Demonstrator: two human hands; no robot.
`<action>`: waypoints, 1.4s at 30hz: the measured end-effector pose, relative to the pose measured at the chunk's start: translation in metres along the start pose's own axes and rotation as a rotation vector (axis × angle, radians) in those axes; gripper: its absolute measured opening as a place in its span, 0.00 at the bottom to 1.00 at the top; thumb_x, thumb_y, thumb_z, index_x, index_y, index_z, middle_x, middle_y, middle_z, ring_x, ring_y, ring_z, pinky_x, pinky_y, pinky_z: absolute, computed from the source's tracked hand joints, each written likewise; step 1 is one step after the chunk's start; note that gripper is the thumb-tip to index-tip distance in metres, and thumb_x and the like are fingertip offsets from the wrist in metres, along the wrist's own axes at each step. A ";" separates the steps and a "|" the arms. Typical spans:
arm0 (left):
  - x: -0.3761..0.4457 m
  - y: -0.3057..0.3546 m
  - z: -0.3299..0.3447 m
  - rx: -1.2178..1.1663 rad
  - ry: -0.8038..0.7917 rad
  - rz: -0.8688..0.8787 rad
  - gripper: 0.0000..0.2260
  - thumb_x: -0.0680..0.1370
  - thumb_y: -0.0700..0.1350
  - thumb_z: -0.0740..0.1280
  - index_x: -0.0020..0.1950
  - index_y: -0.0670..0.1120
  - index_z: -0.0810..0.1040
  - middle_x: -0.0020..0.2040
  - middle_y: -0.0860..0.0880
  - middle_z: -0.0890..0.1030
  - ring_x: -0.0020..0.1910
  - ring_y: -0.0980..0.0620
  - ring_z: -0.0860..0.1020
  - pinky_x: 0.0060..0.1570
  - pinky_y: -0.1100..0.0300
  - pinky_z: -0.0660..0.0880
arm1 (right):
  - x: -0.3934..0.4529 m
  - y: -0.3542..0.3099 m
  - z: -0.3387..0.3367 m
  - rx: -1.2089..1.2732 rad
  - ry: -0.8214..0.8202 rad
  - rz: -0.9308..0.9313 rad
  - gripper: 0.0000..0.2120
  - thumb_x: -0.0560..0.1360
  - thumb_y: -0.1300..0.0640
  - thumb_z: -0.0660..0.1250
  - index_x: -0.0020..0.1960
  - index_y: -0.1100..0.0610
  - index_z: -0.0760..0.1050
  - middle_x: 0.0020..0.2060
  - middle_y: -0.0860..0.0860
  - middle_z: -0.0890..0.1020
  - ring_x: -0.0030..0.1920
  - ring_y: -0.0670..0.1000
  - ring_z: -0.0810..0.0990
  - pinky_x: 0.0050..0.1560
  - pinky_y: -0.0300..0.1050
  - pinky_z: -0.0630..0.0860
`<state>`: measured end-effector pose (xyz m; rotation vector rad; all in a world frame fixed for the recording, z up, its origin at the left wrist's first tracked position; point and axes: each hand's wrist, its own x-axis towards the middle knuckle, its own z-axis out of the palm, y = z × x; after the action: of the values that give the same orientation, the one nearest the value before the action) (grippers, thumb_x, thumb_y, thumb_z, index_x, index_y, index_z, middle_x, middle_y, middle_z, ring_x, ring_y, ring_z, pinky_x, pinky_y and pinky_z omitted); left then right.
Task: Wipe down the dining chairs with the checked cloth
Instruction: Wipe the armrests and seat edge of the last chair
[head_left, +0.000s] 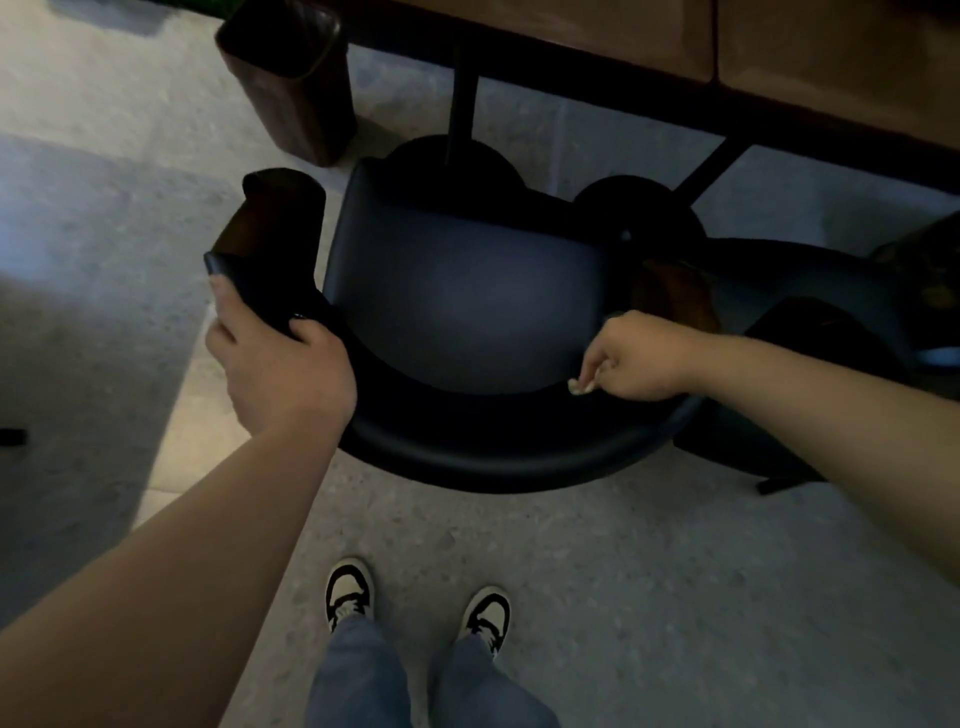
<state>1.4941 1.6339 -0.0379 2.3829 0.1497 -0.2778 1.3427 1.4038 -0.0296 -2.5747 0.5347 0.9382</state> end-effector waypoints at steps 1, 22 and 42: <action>0.000 0.001 0.000 -0.001 0.000 0.001 0.29 0.82 0.45 0.58 0.80 0.52 0.49 0.76 0.46 0.60 0.70 0.42 0.67 0.67 0.49 0.65 | -0.013 -0.010 0.000 -0.014 0.037 -0.031 0.15 0.74 0.62 0.62 0.52 0.50 0.84 0.46 0.47 0.85 0.45 0.44 0.80 0.41 0.29 0.67; 0.000 0.001 0.002 0.037 0.019 0.003 0.29 0.81 0.45 0.58 0.80 0.52 0.50 0.76 0.47 0.60 0.71 0.44 0.66 0.68 0.51 0.64 | 0.039 -0.017 0.032 0.049 -0.148 -0.078 0.16 0.78 0.60 0.56 0.58 0.55 0.80 0.58 0.56 0.80 0.58 0.58 0.77 0.60 0.50 0.73; 0.000 0.001 0.000 0.030 -0.001 -0.003 0.29 0.82 0.46 0.58 0.80 0.53 0.49 0.77 0.48 0.58 0.72 0.45 0.65 0.67 0.52 0.64 | -0.018 -0.027 0.026 0.352 0.057 -0.311 0.18 0.73 0.62 0.65 0.58 0.48 0.80 0.54 0.43 0.82 0.55 0.43 0.79 0.59 0.43 0.74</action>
<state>1.4939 1.6327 -0.0371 2.4129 0.1491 -0.2842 1.3285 1.4426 -0.0308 -2.2821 0.2723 0.6057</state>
